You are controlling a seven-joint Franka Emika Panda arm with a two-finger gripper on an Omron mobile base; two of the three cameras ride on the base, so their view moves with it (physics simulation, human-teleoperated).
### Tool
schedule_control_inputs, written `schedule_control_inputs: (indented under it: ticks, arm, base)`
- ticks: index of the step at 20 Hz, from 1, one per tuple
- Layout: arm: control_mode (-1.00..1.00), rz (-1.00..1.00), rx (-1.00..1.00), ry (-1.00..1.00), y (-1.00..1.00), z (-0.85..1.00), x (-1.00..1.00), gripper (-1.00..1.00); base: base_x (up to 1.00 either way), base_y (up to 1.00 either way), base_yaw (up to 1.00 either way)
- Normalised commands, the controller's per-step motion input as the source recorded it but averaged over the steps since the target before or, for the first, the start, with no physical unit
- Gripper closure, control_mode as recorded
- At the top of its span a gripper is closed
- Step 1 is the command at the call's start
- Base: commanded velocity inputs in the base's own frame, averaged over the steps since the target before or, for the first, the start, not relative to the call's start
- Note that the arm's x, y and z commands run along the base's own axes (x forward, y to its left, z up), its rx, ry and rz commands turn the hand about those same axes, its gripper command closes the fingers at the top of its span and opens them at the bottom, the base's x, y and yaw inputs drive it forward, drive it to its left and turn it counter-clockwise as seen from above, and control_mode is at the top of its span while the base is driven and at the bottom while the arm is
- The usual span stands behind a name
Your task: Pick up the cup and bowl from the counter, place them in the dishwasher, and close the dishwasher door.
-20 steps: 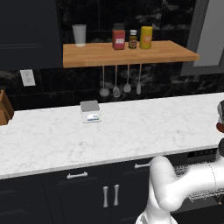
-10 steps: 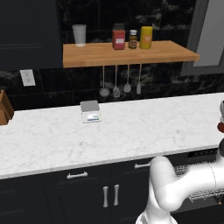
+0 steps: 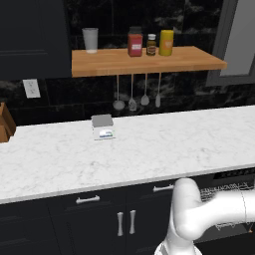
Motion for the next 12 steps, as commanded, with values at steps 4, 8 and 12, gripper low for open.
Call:
schedule_control_inputs:
  ticks: [4,8,12]
  arm:
    - [-1.0,0.06,0.01,-0.11,0.0,0.06,-0.68,1.0]
    - [-1.0,0.17,0.03,-0.08,0.16,0.0,-0.82,1.0]
    - [-1.0,0.28,0.0,-0.02,0.46,0.0,-0.67,1.0]
  base:
    - [0.0,0.0,0.0]
    - [0.0,0.0,0.0]
    - [0.0,0.0,0.0]
